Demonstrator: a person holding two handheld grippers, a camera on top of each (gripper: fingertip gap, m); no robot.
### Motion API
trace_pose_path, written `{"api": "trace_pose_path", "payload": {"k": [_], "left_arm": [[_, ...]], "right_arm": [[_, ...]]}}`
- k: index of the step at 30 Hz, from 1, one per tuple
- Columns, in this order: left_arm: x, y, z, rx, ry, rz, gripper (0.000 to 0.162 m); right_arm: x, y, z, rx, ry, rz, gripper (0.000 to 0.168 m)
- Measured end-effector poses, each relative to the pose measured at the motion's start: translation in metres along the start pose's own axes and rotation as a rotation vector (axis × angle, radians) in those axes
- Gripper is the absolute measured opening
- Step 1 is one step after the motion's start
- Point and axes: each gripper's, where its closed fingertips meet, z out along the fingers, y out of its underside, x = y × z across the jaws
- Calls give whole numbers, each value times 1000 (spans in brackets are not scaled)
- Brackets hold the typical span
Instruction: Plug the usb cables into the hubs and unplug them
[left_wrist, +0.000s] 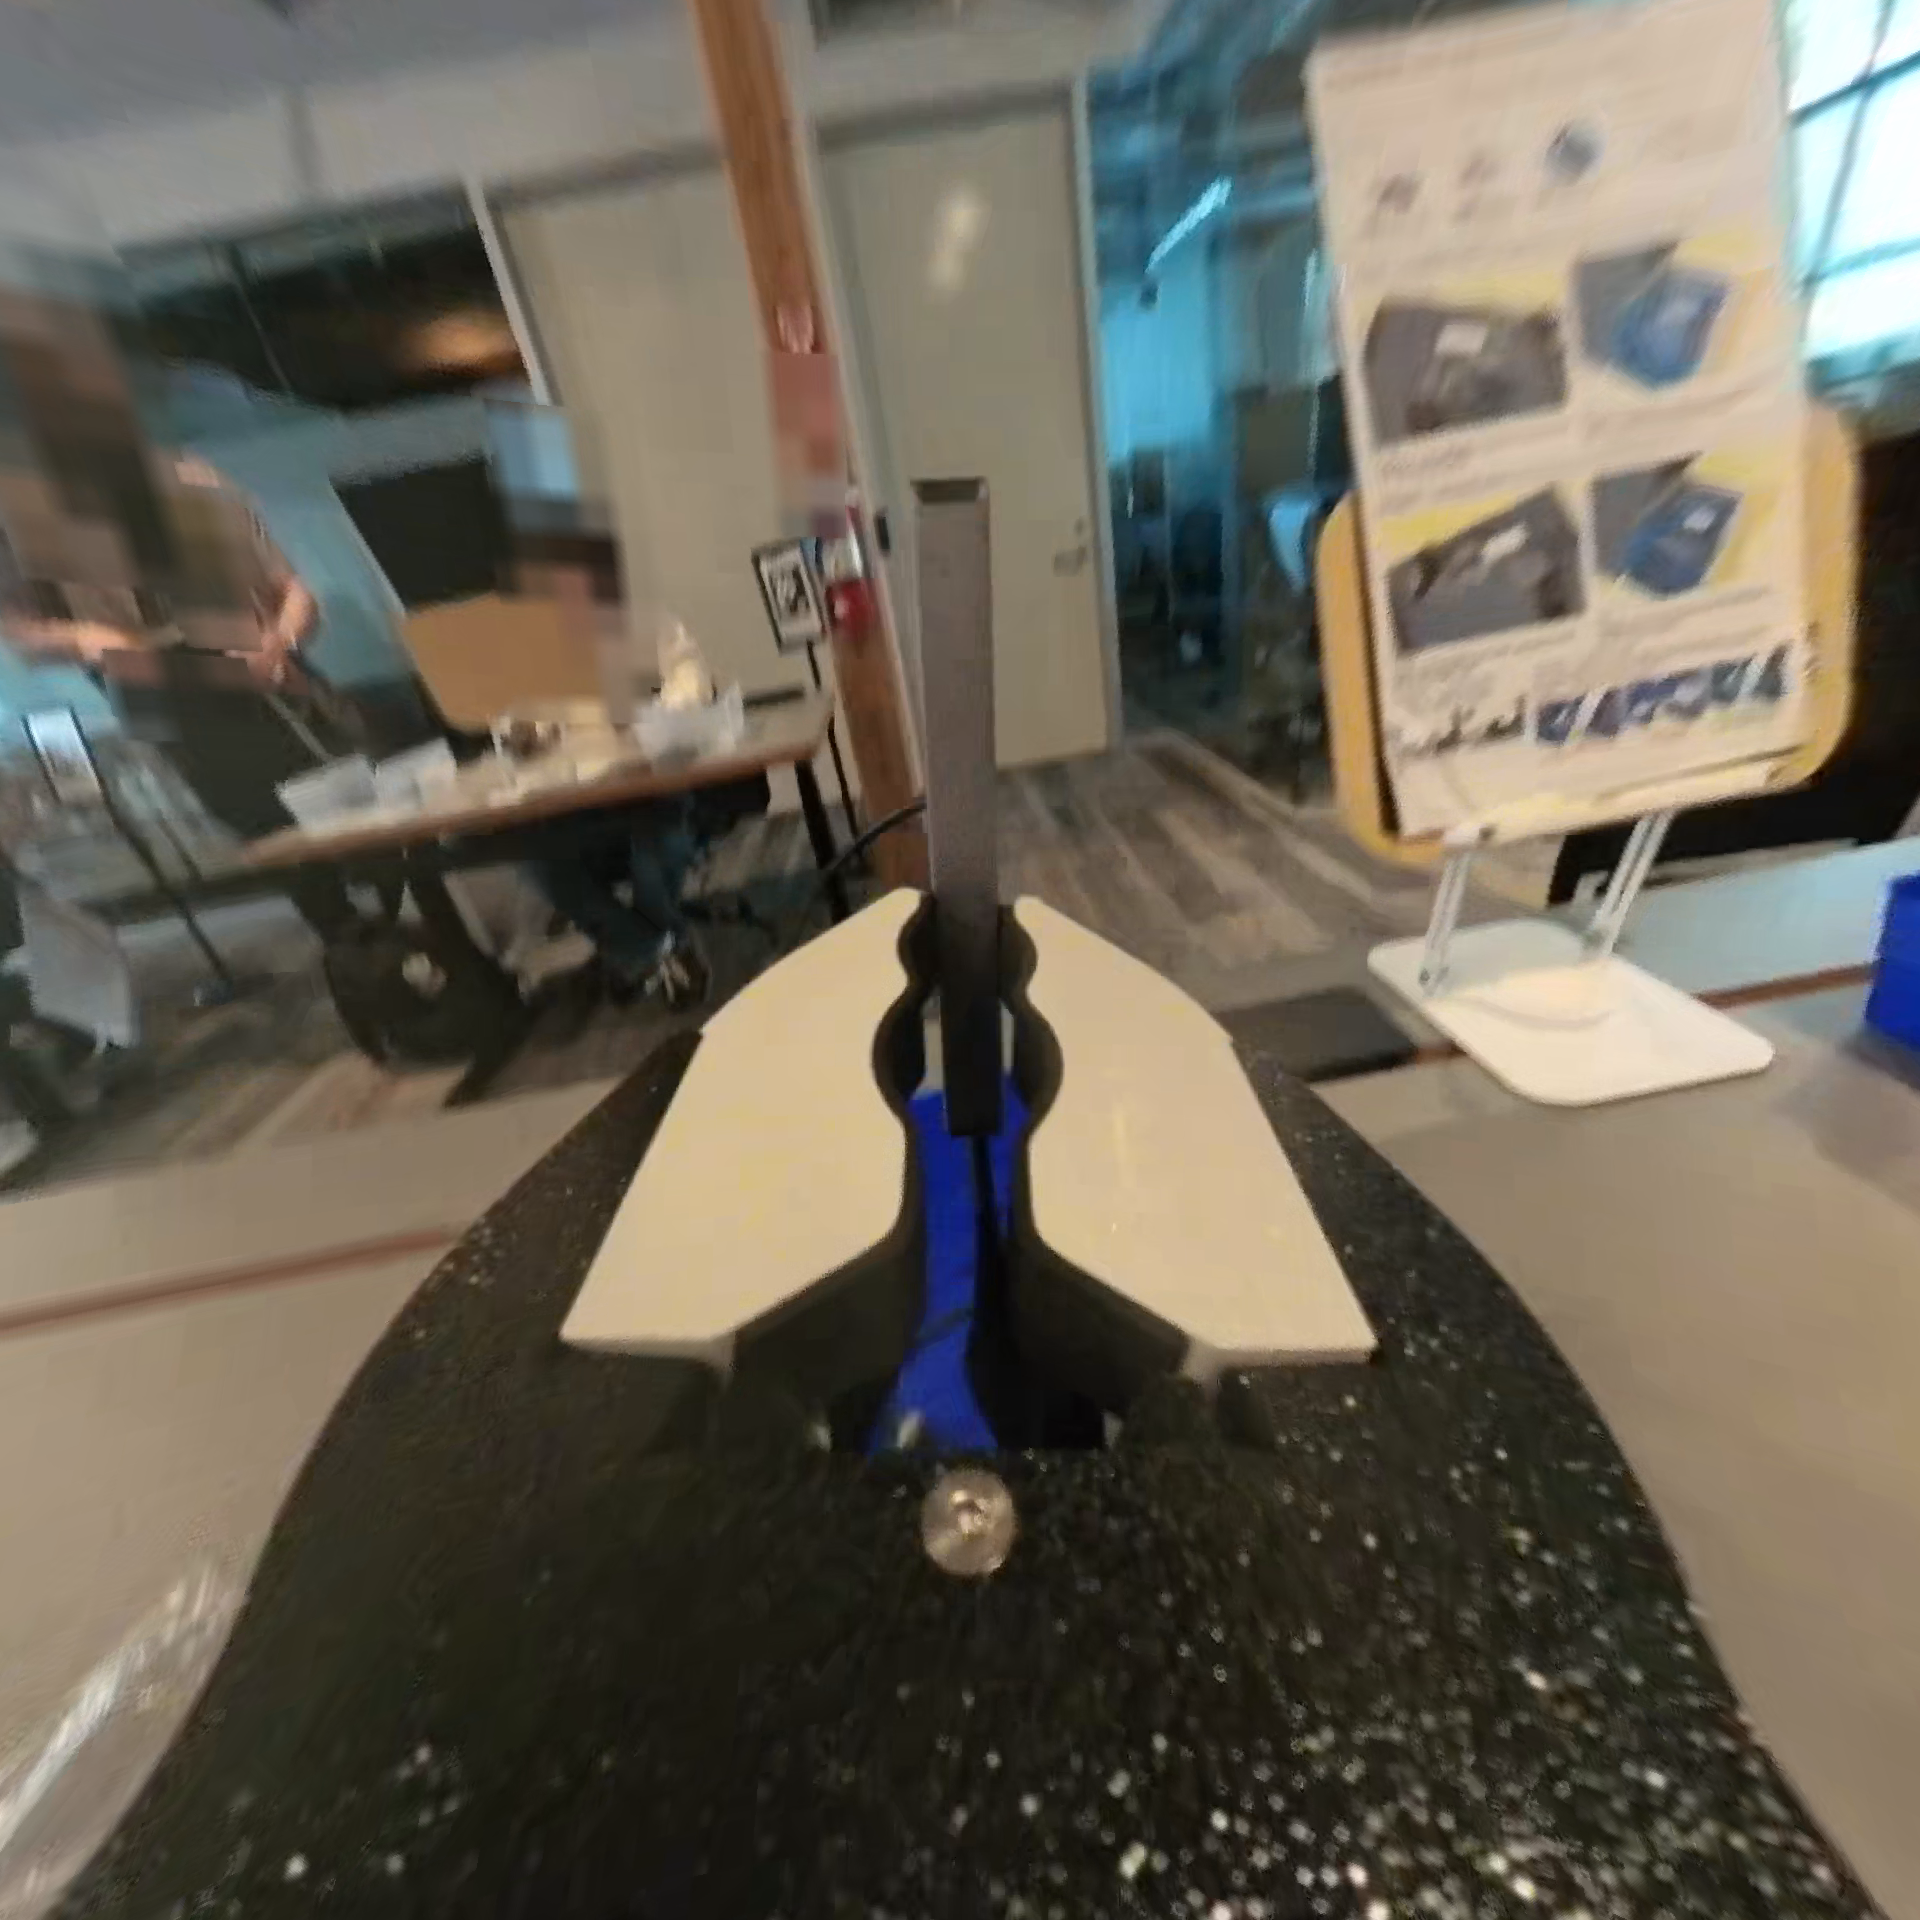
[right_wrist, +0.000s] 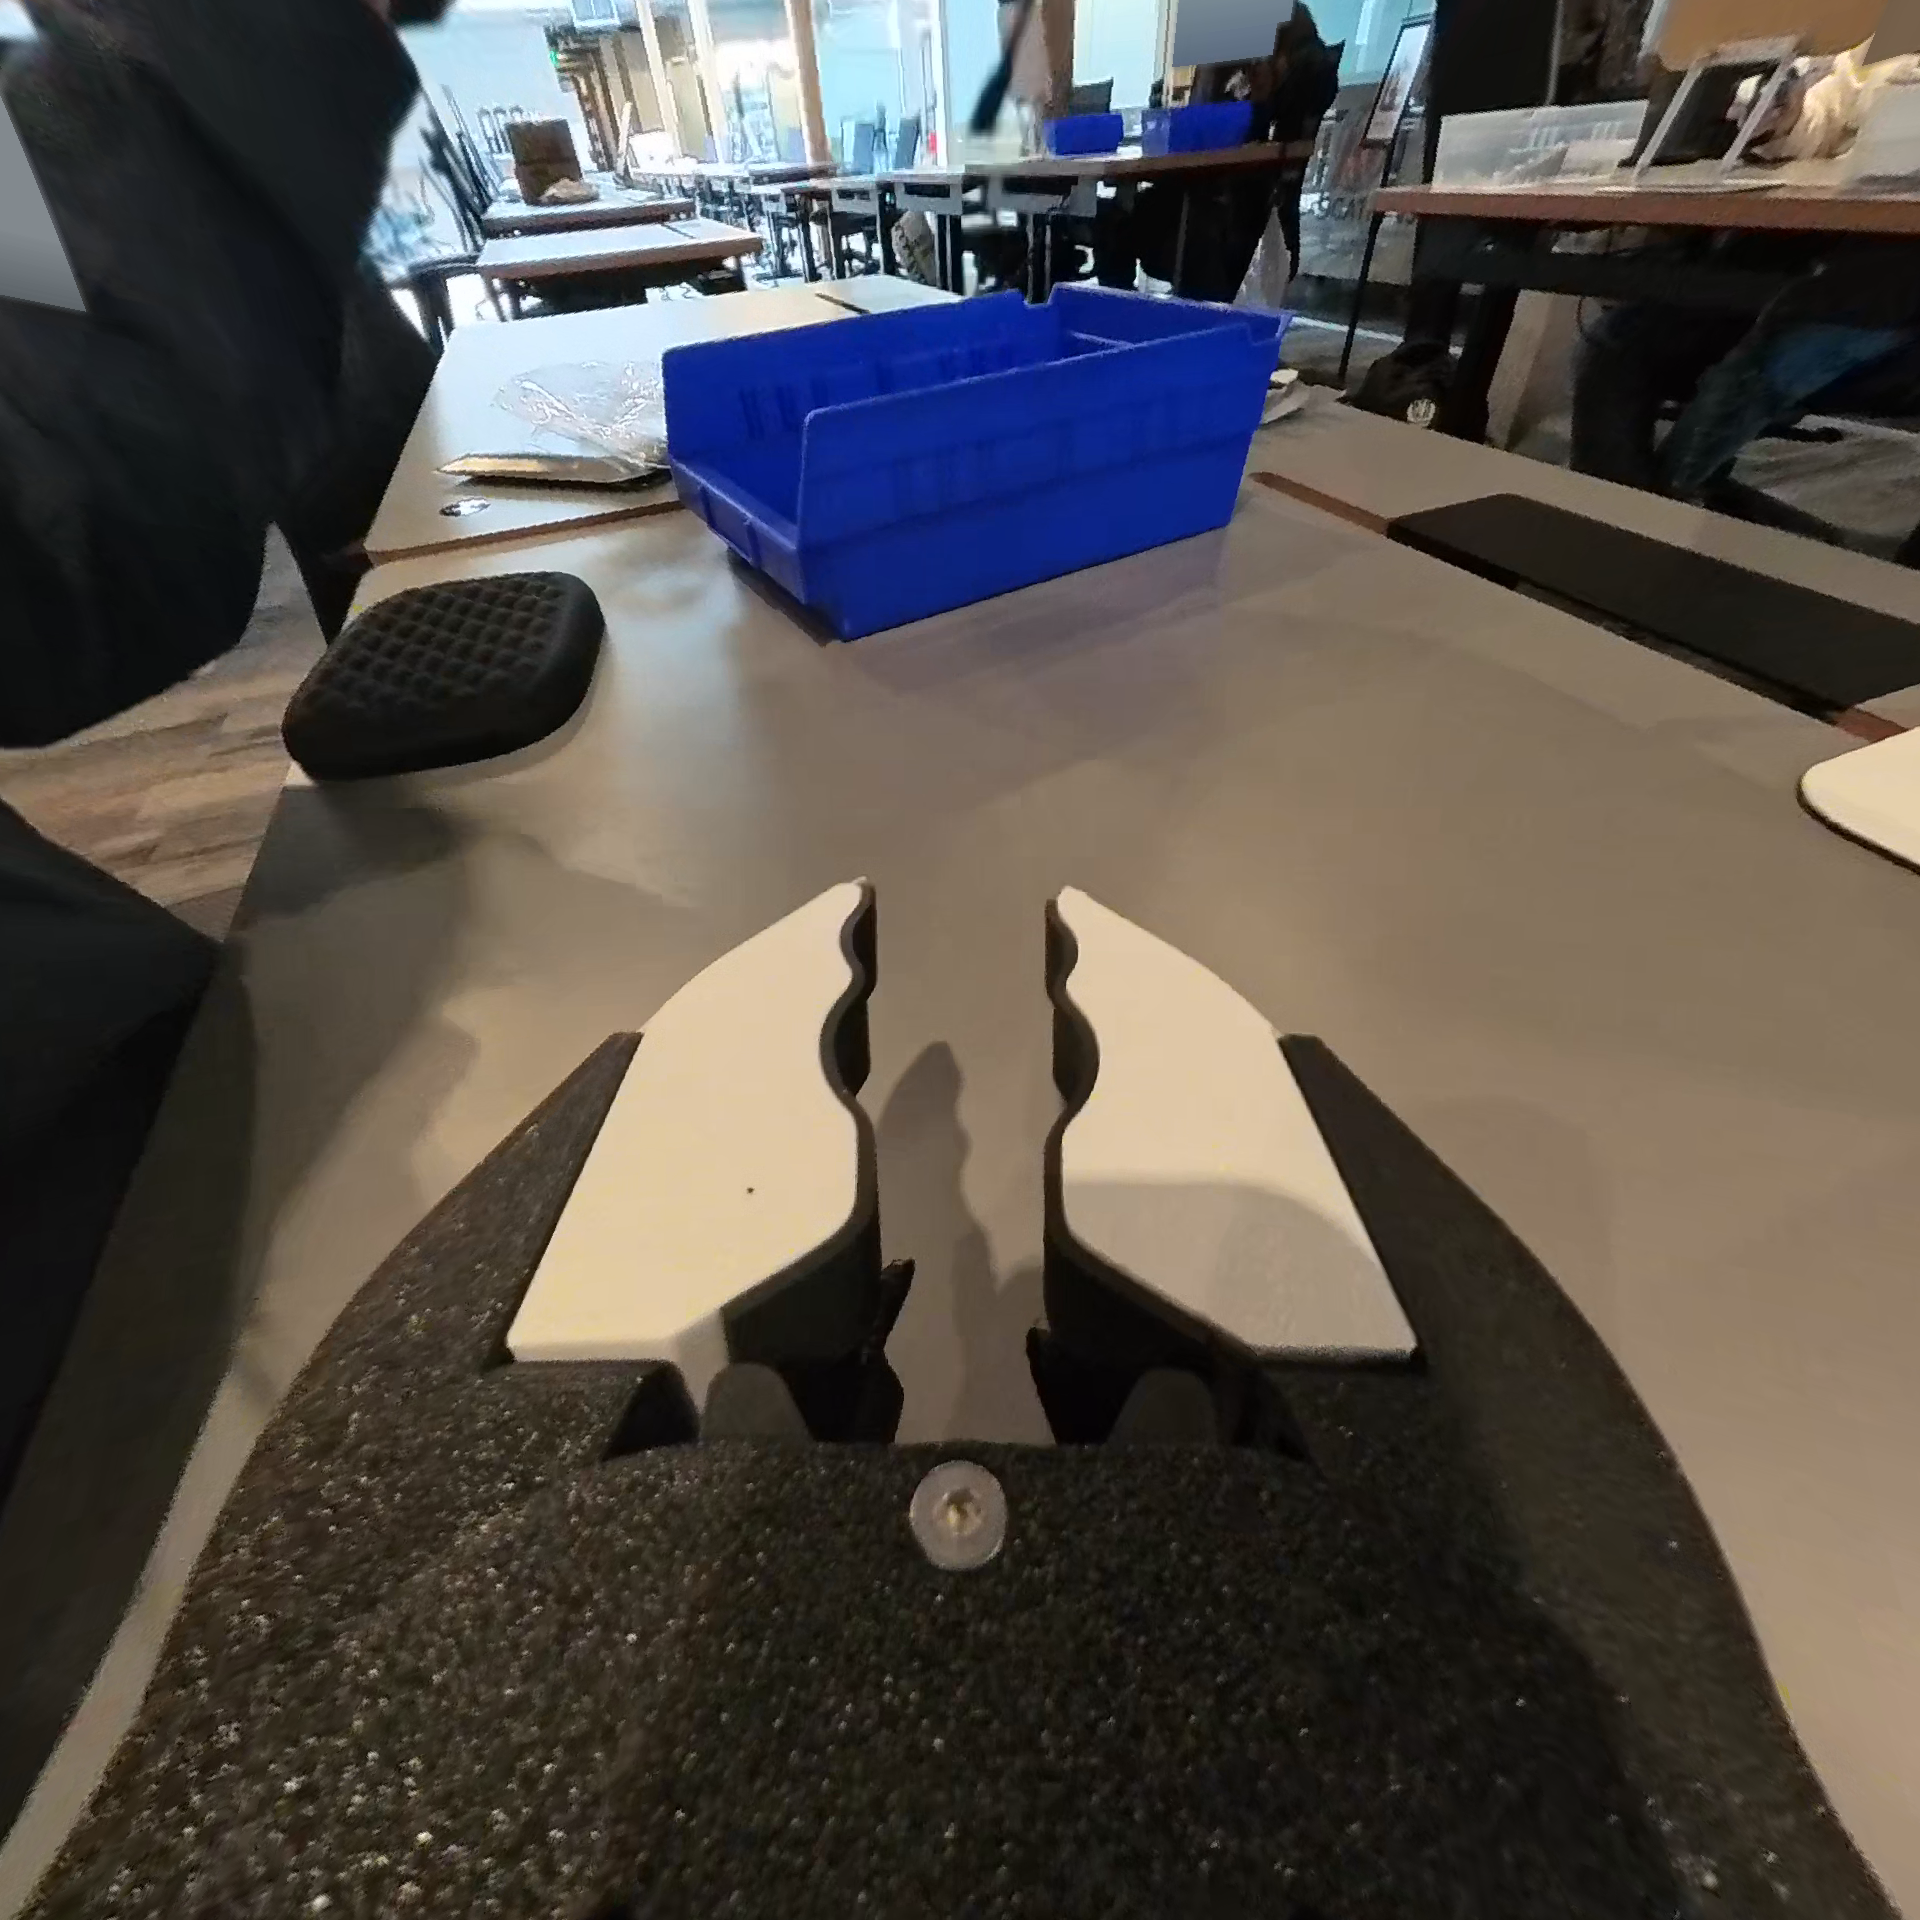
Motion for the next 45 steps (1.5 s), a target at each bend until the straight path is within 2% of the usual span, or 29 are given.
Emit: {"api": "trace_pose_path", "payload": {"k": [2,5,9,12,15,22,28,34,38,42,45], "left_arm": [[14,-32,-7,92,29,25,12],[49,-64,-13,149,162,26,11],[111,-71,-13,152,409,-29,11],[163,-51,-8,94,591,-78,11],[218,-14,-3,13,761,-104,11],[309,65,17,-141,1013,-340,11],[333,109,18,-163,1085,-462,11],[345,140,1,-165,1208,-419,11],[361,148,-18,-177,1329,-312,11],[375,149,-34,-156,1430,-291,11],[382,149,-44,-140,1502,-305,11]], "right_arm": [[2,-3,-2,17,14,-10,31],[5,-11,-6,64,45,-37,31],[10,-25,-17,147,107,-87,31],[16,-37,-28,217,181,-127,32],[25,-50,-42,300,269,-162,36],[32,-67,-65,413,369,-233,38],[30,-66,-63,403,337,-233,37],[25,-52,-47,298,224,-220,40],[17,-38,-30,192,95,-154,42],[10,-16,-13,61,6,-123,42],[1,-3,-3,-14,-66,-109,33]]}}
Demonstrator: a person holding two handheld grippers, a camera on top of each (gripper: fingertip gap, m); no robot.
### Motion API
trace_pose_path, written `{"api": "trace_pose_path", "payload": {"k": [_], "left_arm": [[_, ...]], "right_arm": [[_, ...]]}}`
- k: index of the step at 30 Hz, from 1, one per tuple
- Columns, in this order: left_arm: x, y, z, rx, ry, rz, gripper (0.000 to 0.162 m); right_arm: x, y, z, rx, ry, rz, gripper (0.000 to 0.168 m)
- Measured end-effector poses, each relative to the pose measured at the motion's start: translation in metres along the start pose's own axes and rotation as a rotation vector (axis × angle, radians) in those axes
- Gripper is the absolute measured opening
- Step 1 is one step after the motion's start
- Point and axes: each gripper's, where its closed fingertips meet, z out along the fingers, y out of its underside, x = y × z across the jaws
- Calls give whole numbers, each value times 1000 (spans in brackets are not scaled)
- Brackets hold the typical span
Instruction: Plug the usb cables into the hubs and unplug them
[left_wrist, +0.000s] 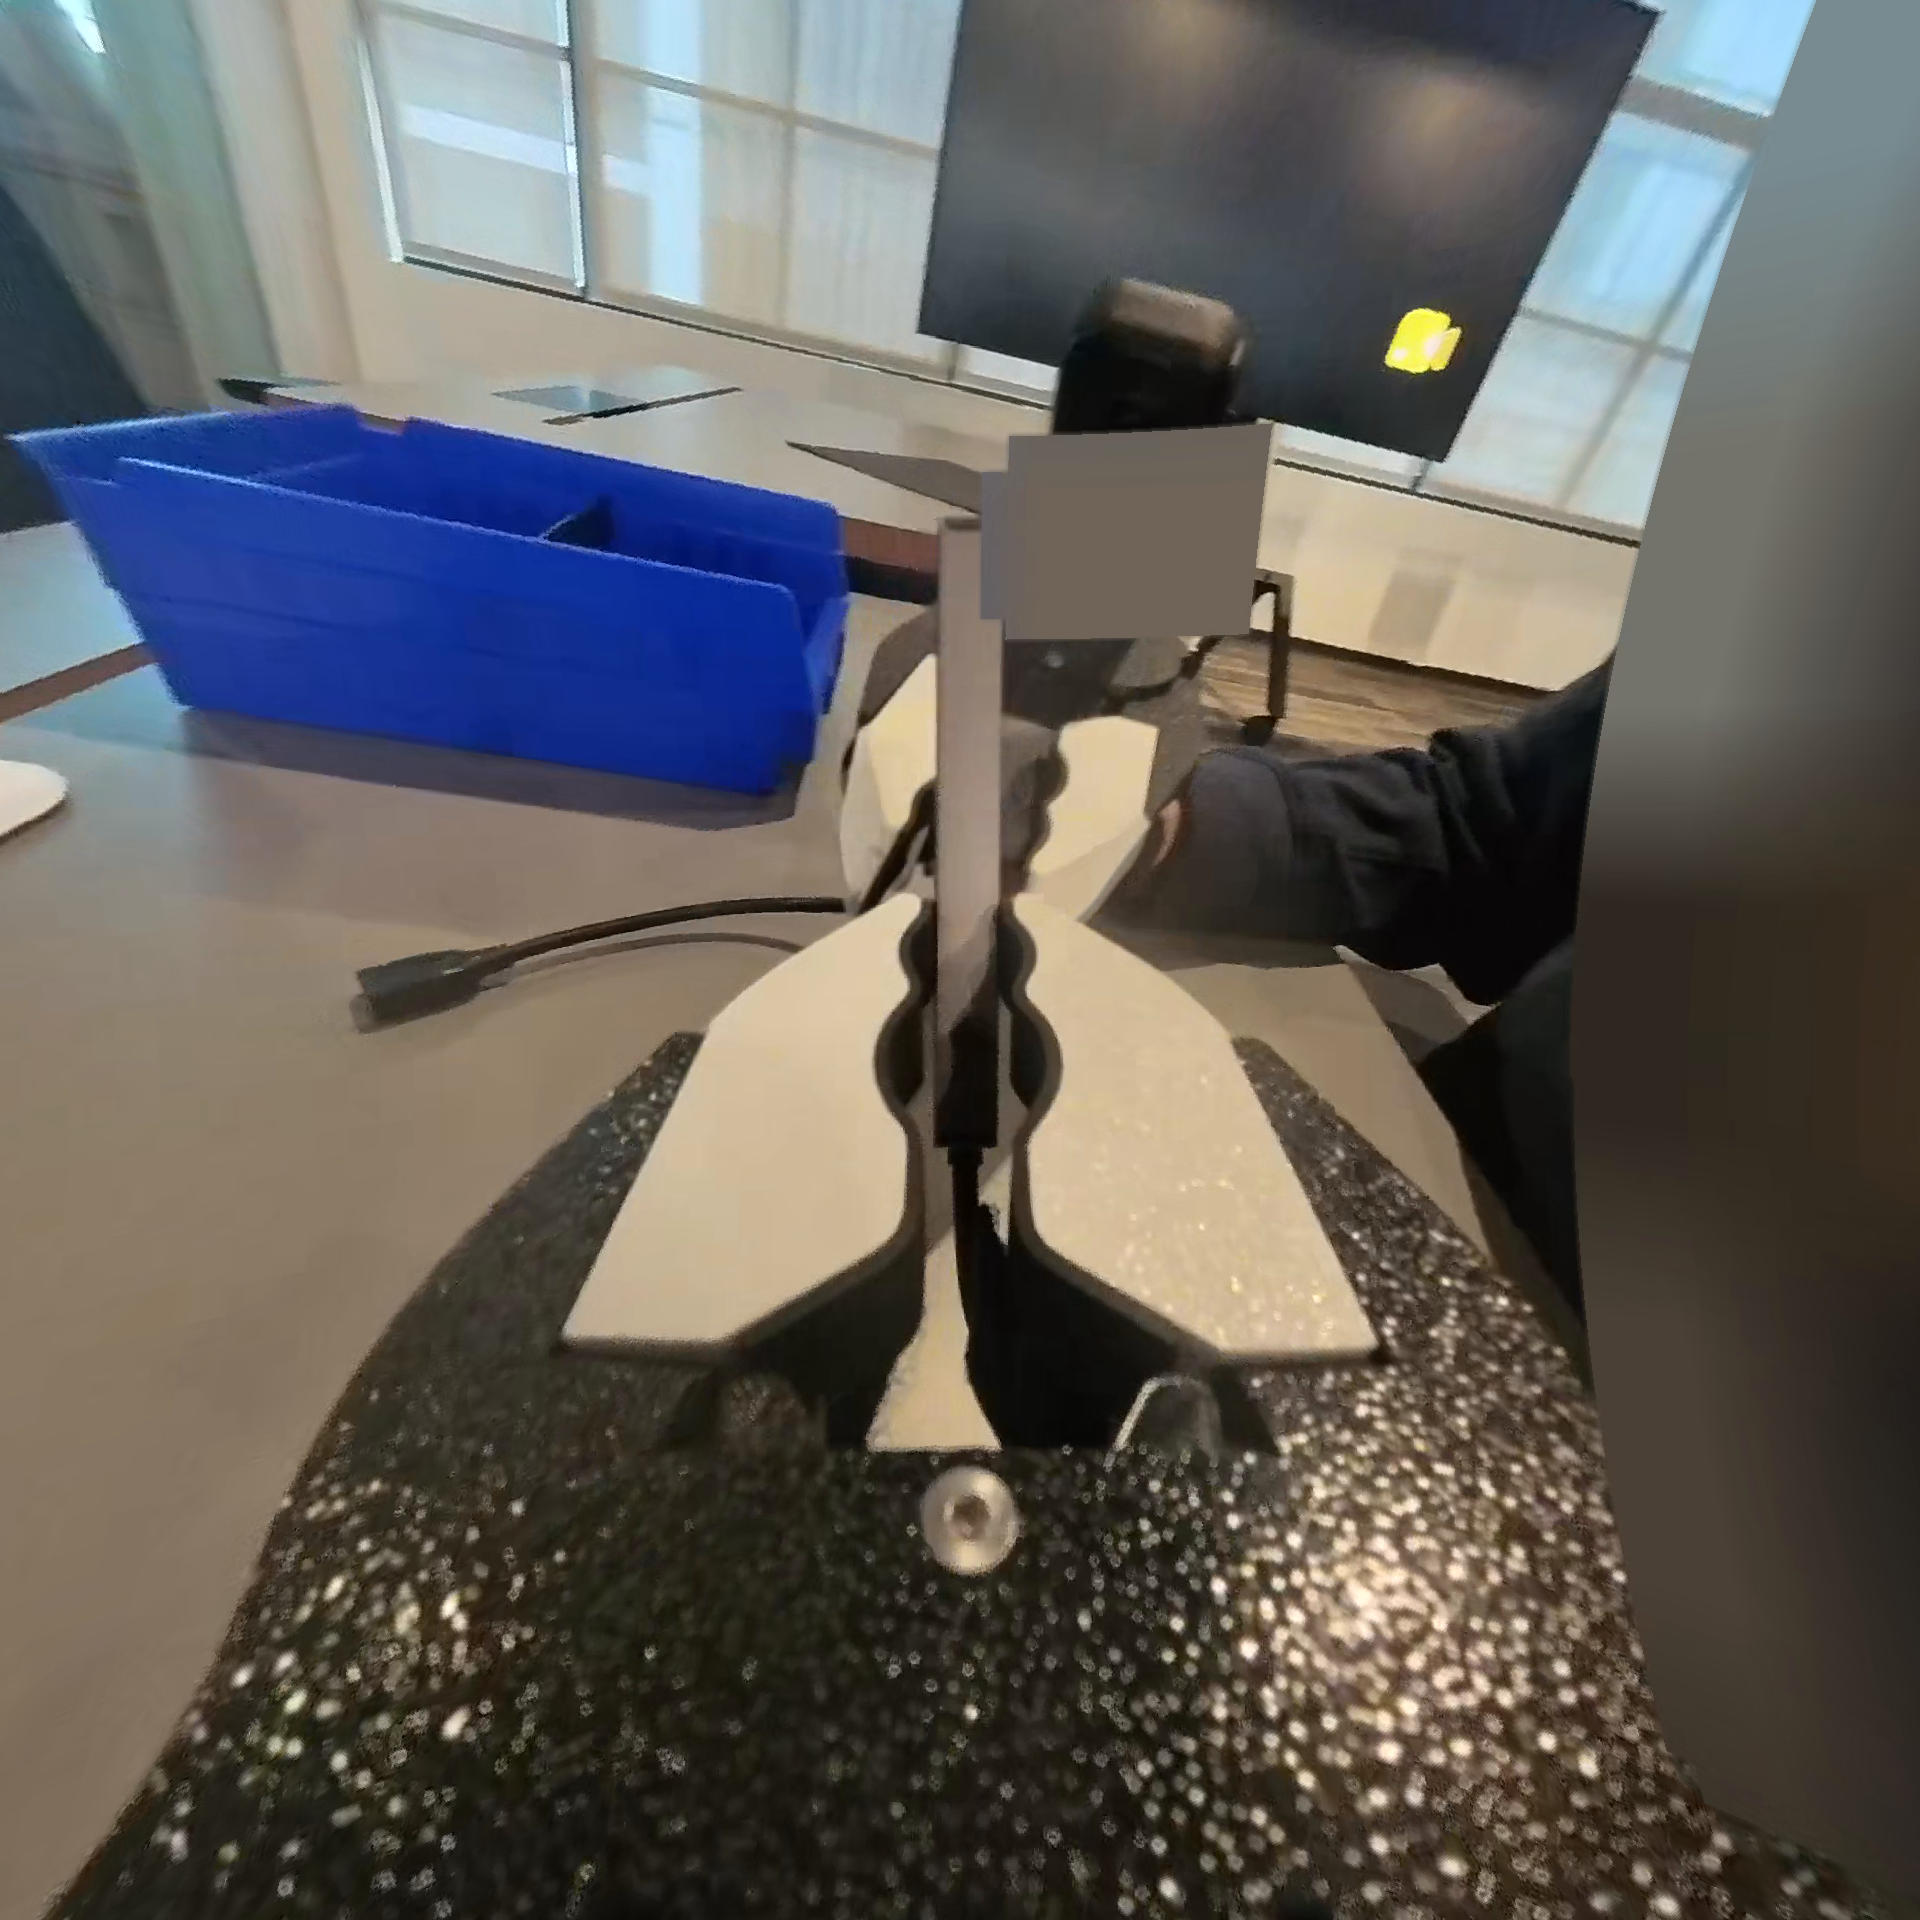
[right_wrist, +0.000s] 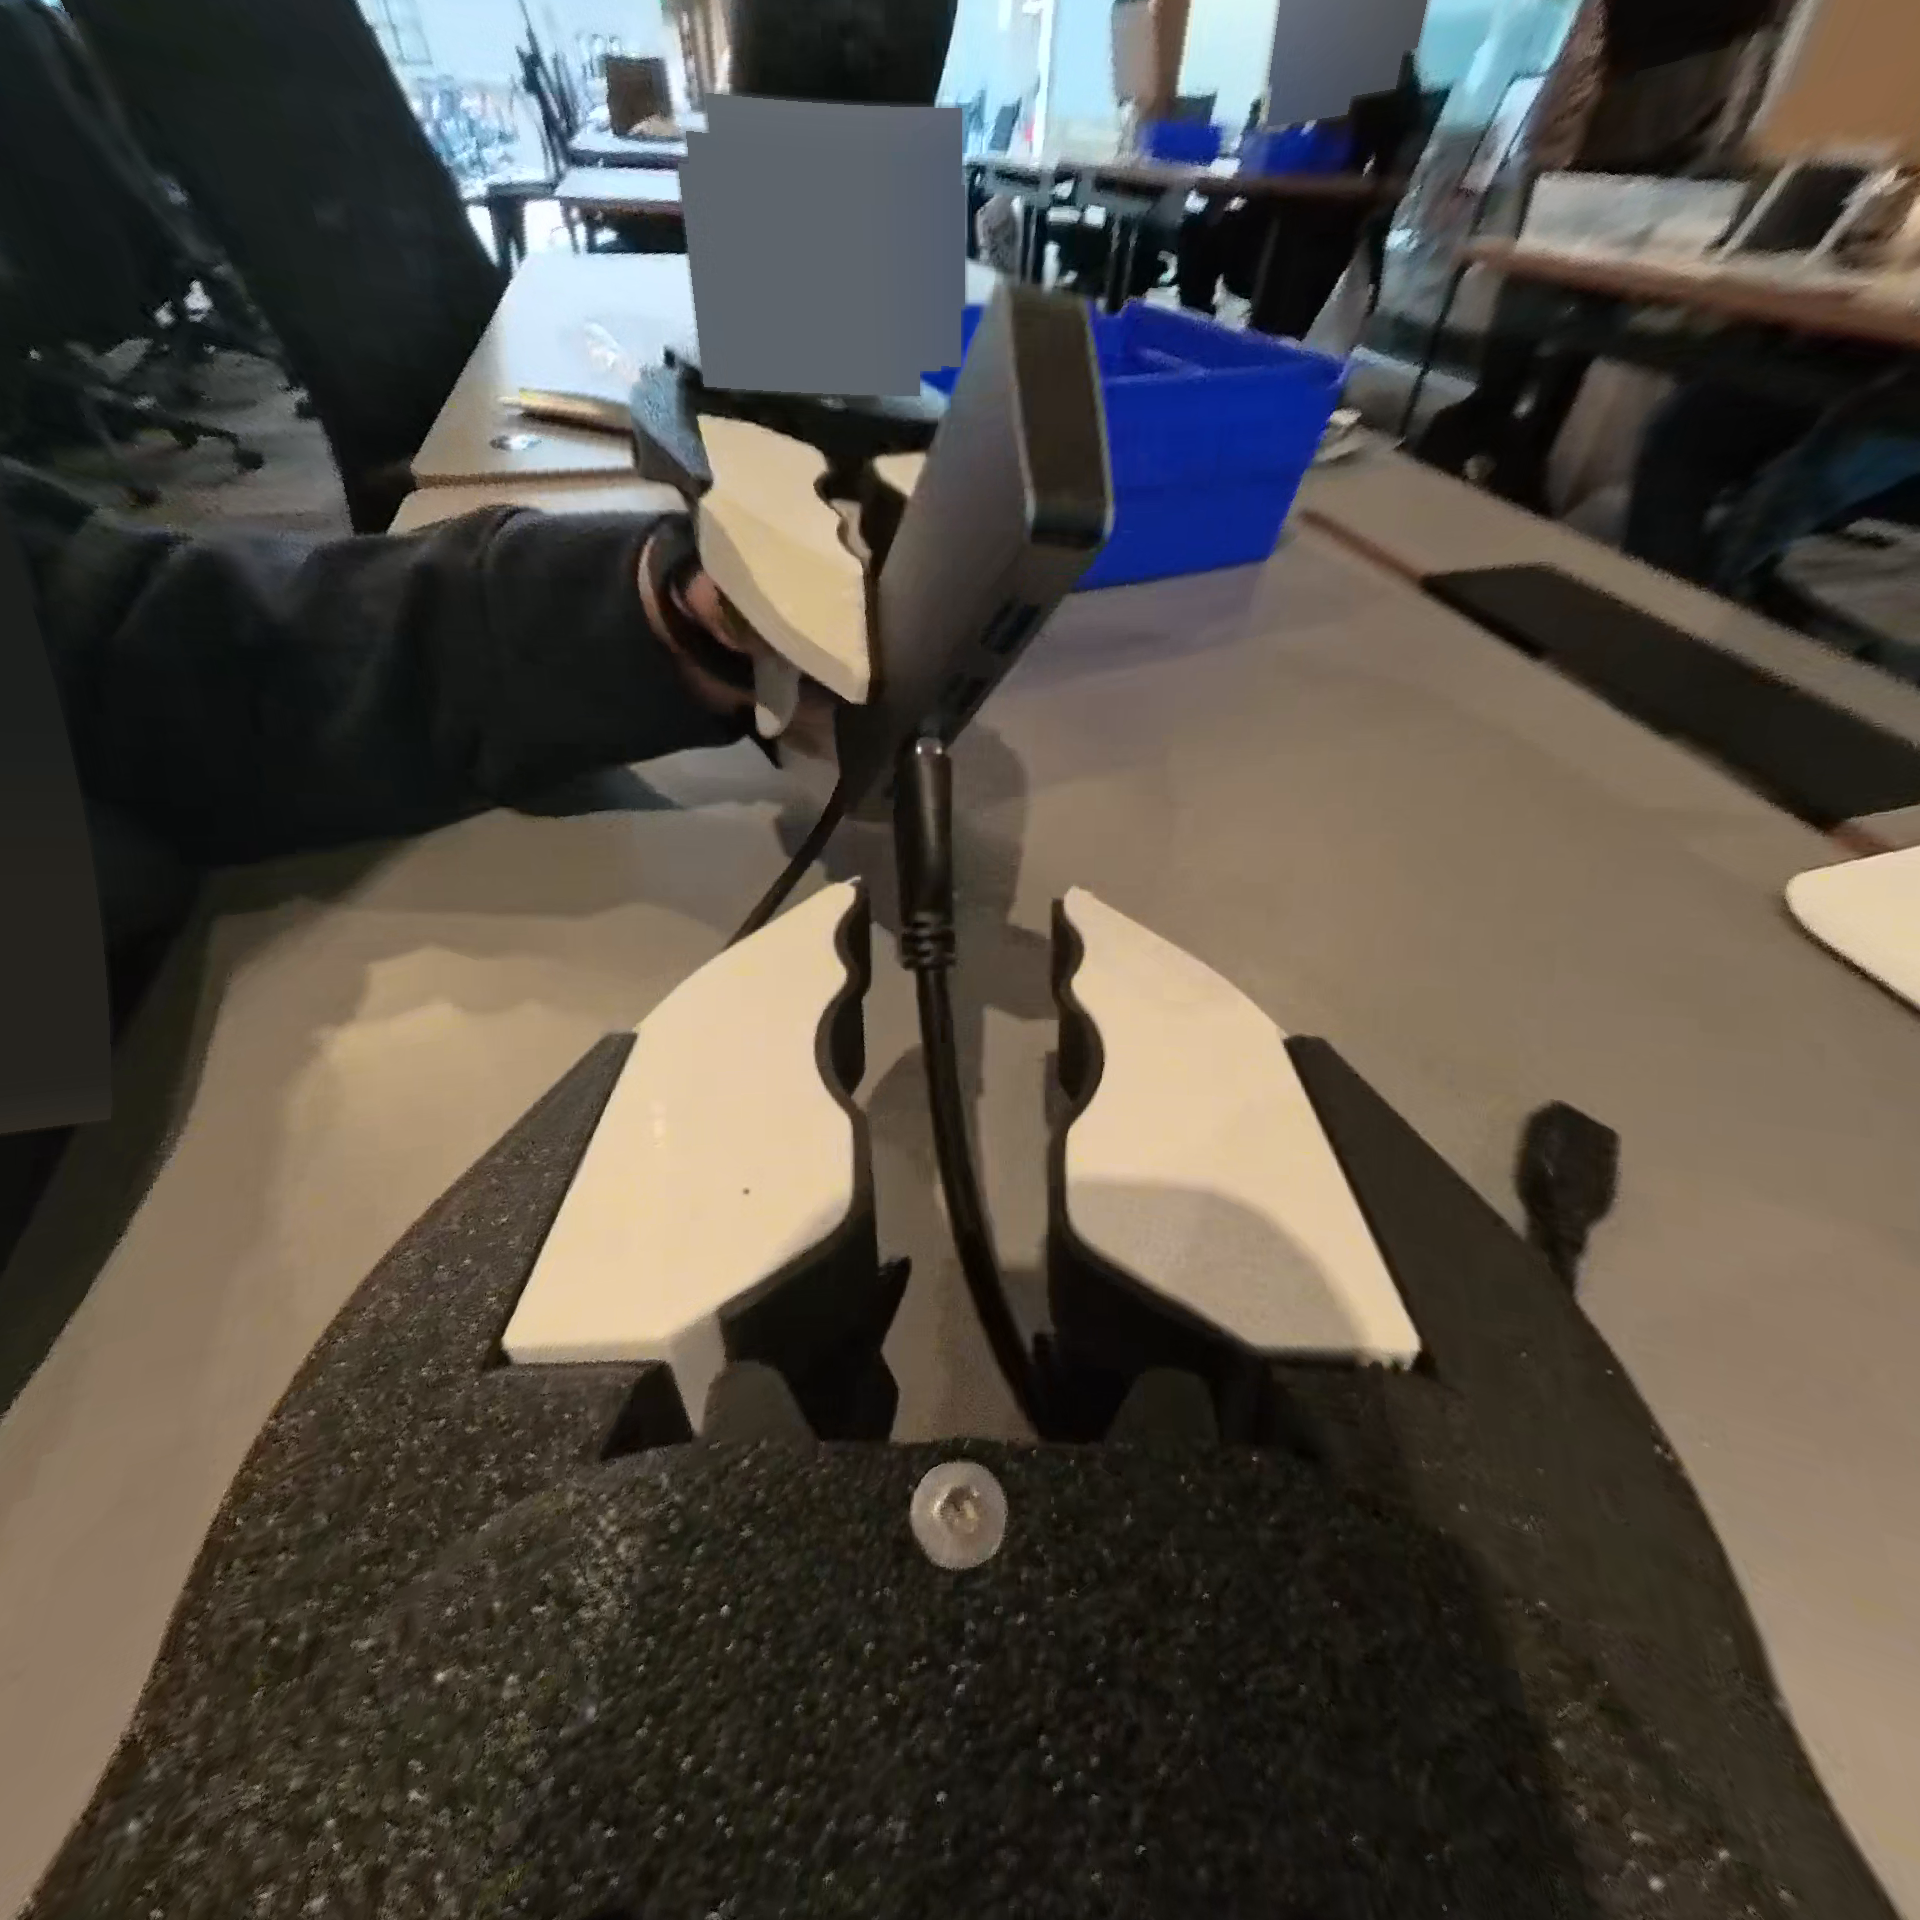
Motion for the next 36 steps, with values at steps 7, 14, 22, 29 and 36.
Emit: {"api": "trace_pose_path", "payload": {"k": [7,14,22,29,36], "left_arm": [[8,0,4,26,46,19,11],[5,9,11,-47,-27,63,19],[12,12,11,-47,59,36,11],[31,2,6,-8,178,64,12],[16,0,7,-16,58,120,11]], "right_arm": [[-16,-2,6,10,-116,58,9],[-19,7,8,-53,-111,10,9],[-23,3,10,-15,-119,4,10],[-40,-10,6,23,-279,120,9],[-23,-9,6,-35,-95,-4,9]]}}
